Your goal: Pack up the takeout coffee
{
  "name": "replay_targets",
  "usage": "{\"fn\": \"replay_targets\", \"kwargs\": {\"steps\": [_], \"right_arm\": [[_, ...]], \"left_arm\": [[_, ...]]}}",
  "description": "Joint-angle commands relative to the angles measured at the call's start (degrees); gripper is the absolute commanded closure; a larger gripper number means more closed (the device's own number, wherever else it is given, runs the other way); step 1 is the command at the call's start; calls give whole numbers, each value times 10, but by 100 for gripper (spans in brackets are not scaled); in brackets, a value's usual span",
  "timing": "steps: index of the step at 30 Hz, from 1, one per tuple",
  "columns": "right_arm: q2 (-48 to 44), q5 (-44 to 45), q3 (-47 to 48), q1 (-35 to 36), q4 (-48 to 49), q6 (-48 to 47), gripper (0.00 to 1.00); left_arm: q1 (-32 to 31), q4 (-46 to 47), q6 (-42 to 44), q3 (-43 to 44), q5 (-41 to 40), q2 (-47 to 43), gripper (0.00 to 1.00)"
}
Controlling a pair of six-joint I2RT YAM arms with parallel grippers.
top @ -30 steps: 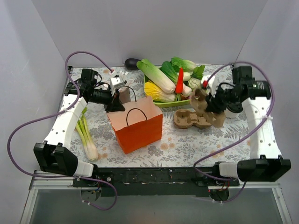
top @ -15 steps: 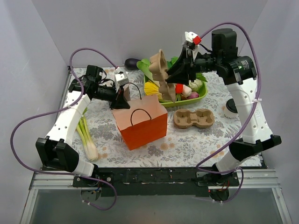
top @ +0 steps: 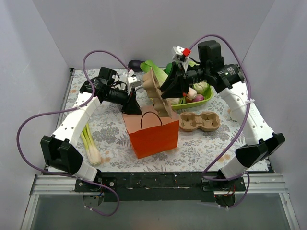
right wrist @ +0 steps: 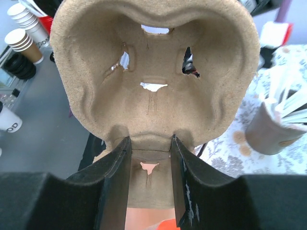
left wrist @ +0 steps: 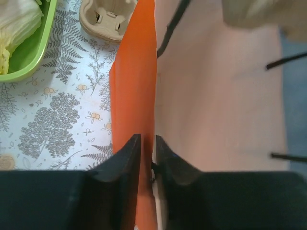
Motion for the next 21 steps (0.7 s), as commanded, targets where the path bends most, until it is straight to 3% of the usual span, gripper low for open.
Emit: {"fn": "replay_targets", "kwargs": {"steps": [1, 4, 7, 11, 19, 21], "right_arm": [[-42, 8, -43, 22, -4, -48, 99], [-34, 10, -55, 26, 4, -57, 99], [-19, 10, -48, 32, 6, -61, 99], [-10, 17, -46, 48, -9, -80, 99], [7, 55, -42, 67, -60, -161, 99], [10, 65, -43, 71, -71, -175, 99]], "left_arm": [[1, 35, -28, 5, 24, -25, 71], [2, 76, -76, 6, 20, -40, 49], [4, 136, -148, 14, 4, -61, 39], [6, 184, -218, 36, -53, -87, 34], [20, 206, -275, 80, -318, -128, 27], [29, 223, -293, 80, -343, -135, 26]]}}
